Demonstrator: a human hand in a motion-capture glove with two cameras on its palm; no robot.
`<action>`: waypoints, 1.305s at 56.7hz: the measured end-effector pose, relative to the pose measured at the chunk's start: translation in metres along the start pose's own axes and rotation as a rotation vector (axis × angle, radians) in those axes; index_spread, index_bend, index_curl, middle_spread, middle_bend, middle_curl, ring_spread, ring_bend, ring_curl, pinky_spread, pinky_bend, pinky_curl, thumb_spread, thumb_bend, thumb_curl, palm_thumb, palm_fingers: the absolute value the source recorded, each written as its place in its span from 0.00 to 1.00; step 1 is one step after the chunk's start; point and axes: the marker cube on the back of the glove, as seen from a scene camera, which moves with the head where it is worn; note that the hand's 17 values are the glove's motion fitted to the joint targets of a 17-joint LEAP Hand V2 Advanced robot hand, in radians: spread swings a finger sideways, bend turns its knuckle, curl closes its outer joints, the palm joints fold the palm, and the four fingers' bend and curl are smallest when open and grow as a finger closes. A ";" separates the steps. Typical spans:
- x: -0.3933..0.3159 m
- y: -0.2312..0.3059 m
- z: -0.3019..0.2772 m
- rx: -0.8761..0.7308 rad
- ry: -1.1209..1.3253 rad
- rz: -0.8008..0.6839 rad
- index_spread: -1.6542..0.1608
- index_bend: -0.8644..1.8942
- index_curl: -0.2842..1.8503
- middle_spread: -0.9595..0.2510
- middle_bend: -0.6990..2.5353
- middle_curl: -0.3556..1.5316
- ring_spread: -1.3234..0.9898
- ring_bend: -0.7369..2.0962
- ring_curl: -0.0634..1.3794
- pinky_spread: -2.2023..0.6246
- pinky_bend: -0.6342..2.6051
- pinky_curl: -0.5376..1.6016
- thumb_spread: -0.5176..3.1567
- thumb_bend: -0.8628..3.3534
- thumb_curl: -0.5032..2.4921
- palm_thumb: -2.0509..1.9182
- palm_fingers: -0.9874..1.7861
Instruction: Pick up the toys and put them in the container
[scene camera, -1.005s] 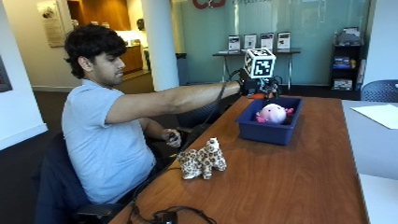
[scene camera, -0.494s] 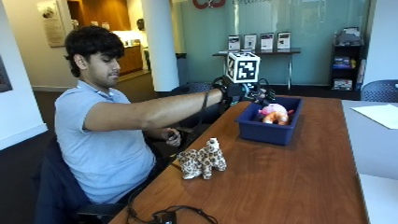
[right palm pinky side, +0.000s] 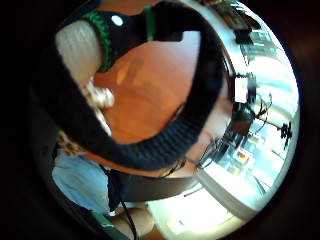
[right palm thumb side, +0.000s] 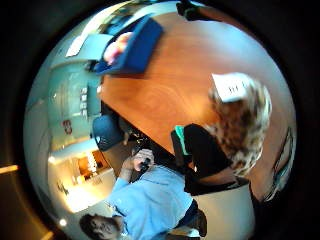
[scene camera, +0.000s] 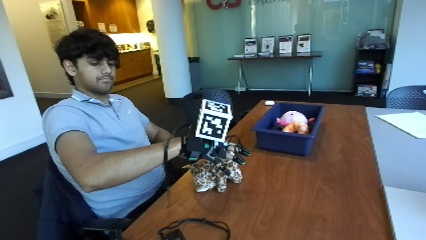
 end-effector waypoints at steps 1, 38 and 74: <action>0.001 0.002 0.005 -0.008 0.010 0.011 0.73 0.39 0.28 0.81 0.25 0.31 0.58 0.31 0.22 0.81 0.50 0.41 0.54 0.20 0.27 0.52 0.30; -0.018 -0.022 0.056 0.410 0.081 -0.170 0.76 0.41 0.27 0.76 0.30 0.31 0.46 0.64 0.41 0.66 0.61 0.47 0.55 0.31 0.36 0.72 0.66; -0.091 -0.129 -0.161 0.487 -0.209 -0.082 0.77 0.39 0.33 0.70 0.32 0.39 0.43 0.63 0.45 0.65 0.57 0.47 0.43 0.29 0.46 0.74 0.70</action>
